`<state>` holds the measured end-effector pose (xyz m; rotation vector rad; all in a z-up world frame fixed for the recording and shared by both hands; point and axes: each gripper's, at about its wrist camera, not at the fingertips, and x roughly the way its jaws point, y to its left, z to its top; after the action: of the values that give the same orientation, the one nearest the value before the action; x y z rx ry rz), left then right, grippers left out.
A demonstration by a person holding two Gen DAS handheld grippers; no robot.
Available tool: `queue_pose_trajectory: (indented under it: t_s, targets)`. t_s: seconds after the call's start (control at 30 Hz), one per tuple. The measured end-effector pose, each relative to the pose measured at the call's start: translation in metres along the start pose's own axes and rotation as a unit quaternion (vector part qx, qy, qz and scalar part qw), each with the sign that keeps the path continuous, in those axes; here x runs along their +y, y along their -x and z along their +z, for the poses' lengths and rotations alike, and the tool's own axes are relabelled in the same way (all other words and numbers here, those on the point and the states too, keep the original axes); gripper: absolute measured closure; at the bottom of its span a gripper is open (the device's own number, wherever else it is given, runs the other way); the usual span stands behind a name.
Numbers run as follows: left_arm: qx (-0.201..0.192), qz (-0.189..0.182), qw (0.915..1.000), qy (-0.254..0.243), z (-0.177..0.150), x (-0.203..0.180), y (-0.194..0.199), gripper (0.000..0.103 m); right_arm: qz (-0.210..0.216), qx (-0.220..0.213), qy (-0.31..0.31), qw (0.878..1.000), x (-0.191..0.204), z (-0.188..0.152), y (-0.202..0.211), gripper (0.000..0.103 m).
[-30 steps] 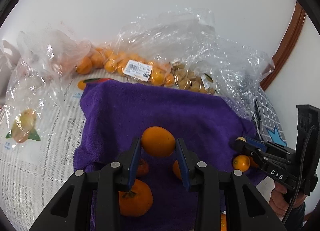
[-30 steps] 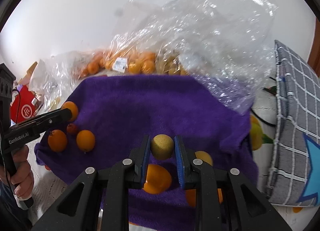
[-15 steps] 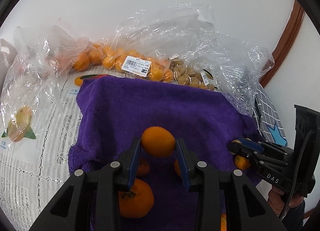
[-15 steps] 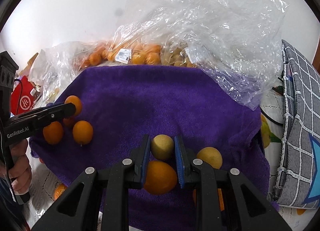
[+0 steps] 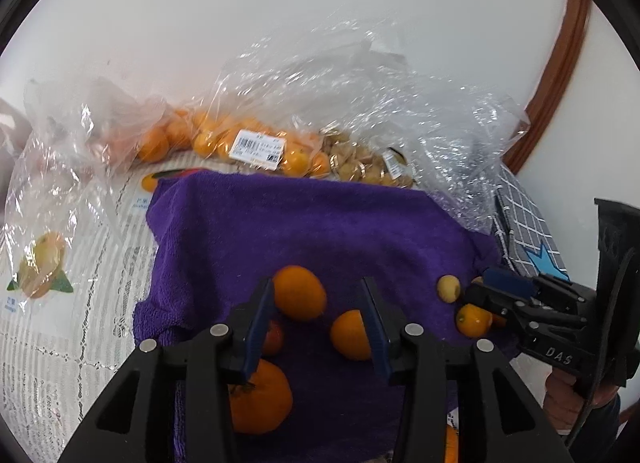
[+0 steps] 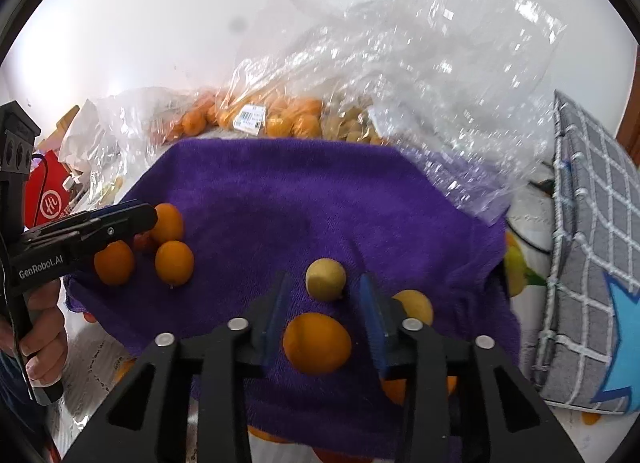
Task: Organize fruits
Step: 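Open both grippers to release the yellow fruit and orange on the towel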
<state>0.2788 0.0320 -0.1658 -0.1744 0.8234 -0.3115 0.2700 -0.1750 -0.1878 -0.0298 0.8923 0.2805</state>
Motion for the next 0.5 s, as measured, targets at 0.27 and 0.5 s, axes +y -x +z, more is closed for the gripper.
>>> queue_pose_trajectory:
  t_s: [0.27,0.5]
  targets:
    - [-0.028,0.006,0.9995,-0.012,-0.002,-0.010,0.023,0.059,-0.023,-0.026,-0.033,0.999,-0.003,-0.008,0.038,0.055]
    - [-0.050,0.011,0.9986,-0.010,-0.019,-0.007,0.042,0.058,-0.027,-0.022,-0.044,0.998,0.013,-0.036,0.058,0.055]
